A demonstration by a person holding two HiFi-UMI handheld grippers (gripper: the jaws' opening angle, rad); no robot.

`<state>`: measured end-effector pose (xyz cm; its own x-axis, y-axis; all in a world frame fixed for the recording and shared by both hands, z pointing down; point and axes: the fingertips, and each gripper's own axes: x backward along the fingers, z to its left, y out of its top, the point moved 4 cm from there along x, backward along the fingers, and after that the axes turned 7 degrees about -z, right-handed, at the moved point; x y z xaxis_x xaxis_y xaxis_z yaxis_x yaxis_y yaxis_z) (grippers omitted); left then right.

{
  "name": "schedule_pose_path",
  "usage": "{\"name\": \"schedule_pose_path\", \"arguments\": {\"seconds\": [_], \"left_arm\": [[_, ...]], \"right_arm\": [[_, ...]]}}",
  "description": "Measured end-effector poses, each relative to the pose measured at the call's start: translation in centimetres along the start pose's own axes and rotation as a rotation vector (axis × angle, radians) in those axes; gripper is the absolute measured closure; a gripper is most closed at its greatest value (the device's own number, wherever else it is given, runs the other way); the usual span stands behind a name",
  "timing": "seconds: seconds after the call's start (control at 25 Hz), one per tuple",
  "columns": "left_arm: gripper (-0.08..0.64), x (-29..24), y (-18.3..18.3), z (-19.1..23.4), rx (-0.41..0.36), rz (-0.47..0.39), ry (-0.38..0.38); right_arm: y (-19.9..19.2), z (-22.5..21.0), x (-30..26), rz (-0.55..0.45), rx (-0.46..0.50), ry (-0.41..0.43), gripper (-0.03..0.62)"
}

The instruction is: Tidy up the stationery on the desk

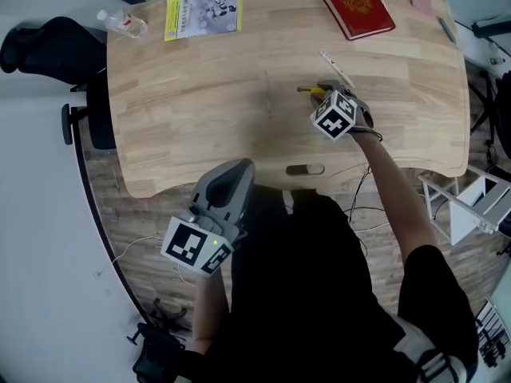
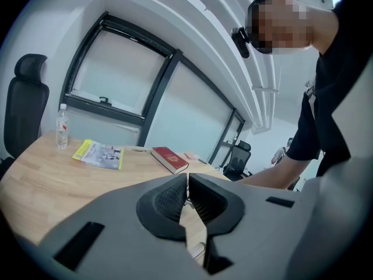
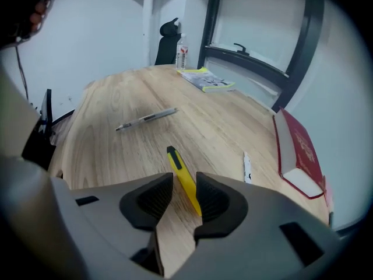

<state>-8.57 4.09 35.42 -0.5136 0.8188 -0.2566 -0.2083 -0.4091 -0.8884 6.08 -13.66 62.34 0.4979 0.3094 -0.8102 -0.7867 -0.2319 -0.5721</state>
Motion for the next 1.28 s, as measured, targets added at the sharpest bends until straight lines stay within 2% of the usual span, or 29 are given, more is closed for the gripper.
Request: {"name": "schedule_pose_path", "arguments": {"seconds": [0.08, 0.2, 0.32, 0.48, 0.8, 1.04, 1.28], "left_arm": [[0.52, 0.2, 0.0, -0.1, 0.0, 0.001, 0.004], [0.52, 0.4, 0.2, -0.2, -0.006, 0.005, 0.002], [0.52, 0.3, 0.7, 0.0, -0.005, 0.003, -0.001], [0.52, 0.5, 1.2, 0.0, -0.001, -0.003, -0.003], [0.52, 1.7, 1.5, 0.4, 0.003, -0.021, 0.008], [0.52, 3.0, 1.5, 1.1, 0.015, -0.03, 0.036], [0.52, 3.8, 1.3, 1.7, 0.017, -0.04, 0.038]], "right_arm": [[-0.5, 0.2, -0.4, 0.024, 0.007, 0.031, 0.457], [-0.7, 0.1, -0.5, 0.031, -0.046, 0.051, 0.488], [-0.6, -0.2, -0.5, 0.039, -0.069, 0.025, 0.549], [0.1, 0.3, -0.1, 0.037, -0.136, -0.011, 0.549], [2.6, 2.9, 0.3, -0.011, -0.498, -0.098, 0.549], [4.0, 5.4, -1.1, -0.01, -0.77, -0.05, 0.549], [4.5, 4.9, -2.1, -0.007, -0.884, -0.127, 0.549]]}}
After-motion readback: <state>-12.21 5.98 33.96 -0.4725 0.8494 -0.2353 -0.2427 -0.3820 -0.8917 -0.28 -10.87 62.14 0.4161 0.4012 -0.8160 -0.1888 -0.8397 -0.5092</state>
